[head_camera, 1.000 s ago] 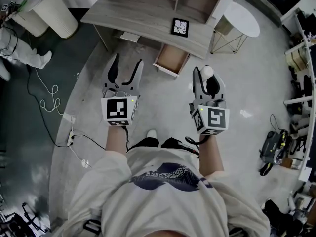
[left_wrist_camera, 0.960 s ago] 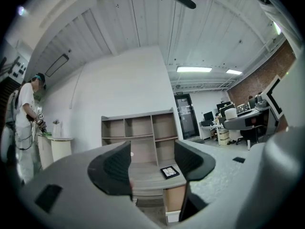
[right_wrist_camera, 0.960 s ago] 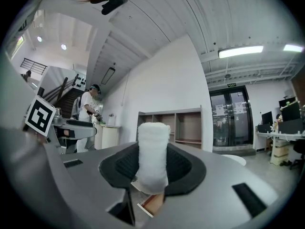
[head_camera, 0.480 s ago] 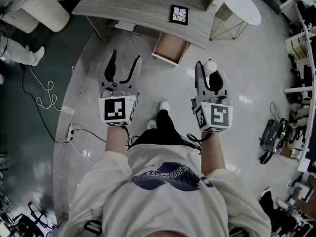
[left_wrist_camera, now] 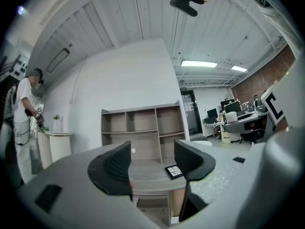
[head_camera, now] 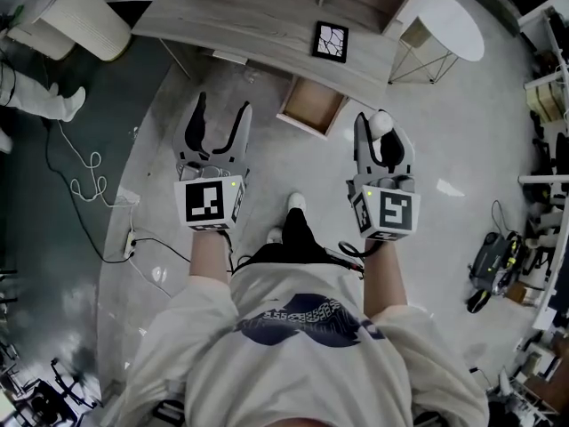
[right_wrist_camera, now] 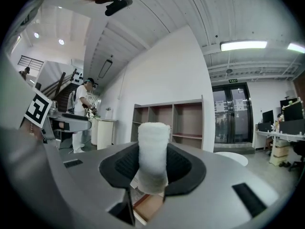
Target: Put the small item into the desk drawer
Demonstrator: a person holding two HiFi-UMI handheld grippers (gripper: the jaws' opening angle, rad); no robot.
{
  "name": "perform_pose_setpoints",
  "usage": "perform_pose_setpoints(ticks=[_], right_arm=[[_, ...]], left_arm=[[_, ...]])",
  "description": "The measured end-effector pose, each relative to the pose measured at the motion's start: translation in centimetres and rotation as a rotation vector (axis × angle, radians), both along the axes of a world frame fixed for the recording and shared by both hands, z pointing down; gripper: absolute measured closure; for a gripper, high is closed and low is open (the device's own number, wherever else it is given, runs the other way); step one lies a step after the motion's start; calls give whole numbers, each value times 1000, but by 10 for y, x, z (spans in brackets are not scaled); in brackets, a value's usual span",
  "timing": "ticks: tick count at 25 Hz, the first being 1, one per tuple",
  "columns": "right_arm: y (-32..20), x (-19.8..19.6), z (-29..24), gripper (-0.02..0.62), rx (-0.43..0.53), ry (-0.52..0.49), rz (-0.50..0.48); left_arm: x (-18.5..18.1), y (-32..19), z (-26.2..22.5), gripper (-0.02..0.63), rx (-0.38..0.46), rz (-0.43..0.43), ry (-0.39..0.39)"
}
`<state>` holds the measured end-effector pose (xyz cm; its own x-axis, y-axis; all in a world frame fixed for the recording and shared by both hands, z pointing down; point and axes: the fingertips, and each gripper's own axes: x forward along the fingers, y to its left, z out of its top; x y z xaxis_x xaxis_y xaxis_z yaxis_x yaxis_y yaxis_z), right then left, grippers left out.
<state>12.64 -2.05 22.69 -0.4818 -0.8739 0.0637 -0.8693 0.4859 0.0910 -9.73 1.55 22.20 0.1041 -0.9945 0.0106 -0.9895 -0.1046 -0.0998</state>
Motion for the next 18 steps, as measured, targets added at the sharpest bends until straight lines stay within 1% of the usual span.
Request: perform_pose_setpoints(ticks=[6, 10, 14, 18], right_arm=[[-54, 19, -8, 465, 15, 1, -3], [-84, 26, -10, 465, 16, -8, -25], [-103, 33, -6, 465, 7, -32, -28], [-115, 29, 4, 465, -12, -41, -27]], left_arm=[[28, -58, -9, 338, 3, 28, -17], [43, -90, -17, 338, 2, 42, -46], [47, -108, -14, 338, -9, 34, -57], [47, -122, -6, 337, -27, 42, -60]])
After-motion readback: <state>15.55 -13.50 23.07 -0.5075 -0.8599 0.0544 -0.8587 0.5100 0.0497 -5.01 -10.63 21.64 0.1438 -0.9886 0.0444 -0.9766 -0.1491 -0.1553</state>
